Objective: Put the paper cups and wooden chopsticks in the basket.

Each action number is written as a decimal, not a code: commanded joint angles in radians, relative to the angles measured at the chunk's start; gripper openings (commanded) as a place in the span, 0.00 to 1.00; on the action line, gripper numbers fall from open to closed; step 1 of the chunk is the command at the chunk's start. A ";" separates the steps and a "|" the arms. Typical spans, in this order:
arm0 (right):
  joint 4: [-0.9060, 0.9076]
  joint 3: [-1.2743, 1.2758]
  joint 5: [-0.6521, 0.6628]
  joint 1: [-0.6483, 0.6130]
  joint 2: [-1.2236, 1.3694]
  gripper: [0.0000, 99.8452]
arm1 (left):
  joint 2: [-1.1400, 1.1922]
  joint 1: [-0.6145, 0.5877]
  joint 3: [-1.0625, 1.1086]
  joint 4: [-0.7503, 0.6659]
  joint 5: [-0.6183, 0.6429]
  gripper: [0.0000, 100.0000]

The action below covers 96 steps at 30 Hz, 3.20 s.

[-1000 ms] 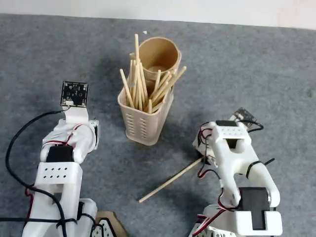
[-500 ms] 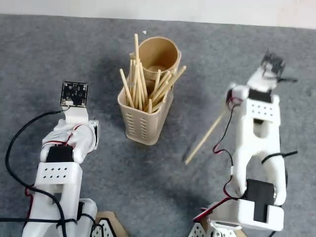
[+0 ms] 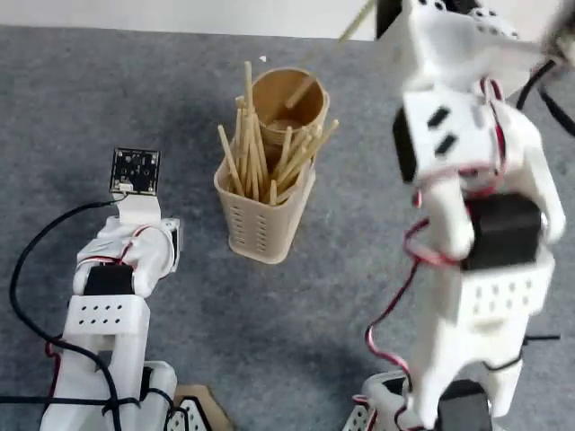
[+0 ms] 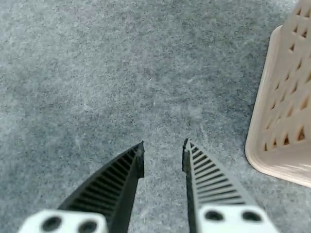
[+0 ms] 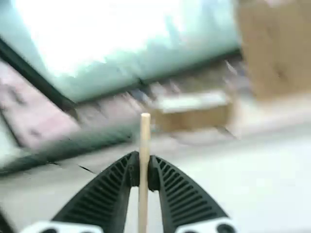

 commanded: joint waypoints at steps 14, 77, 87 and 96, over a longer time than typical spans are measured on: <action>-0.116 0.302 0.396 -0.186 -0.038 0.00 | -0.013 -0.007 -0.004 -0.015 -0.002 0.16; -0.312 1.182 0.044 -0.191 0.004 0.40 | 0.633 0.105 -0.736 0.298 0.054 0.16; -0.367 1.293 0.052 -0.007 -0.108 0.40 | 0.676 0.145 -0.727 0.296 -0.087 0.16; -0.463 1.299 0.046 -0.160 -0.113 0.40 | 0.739 0.133 -0.837 0.311 0.000 0.16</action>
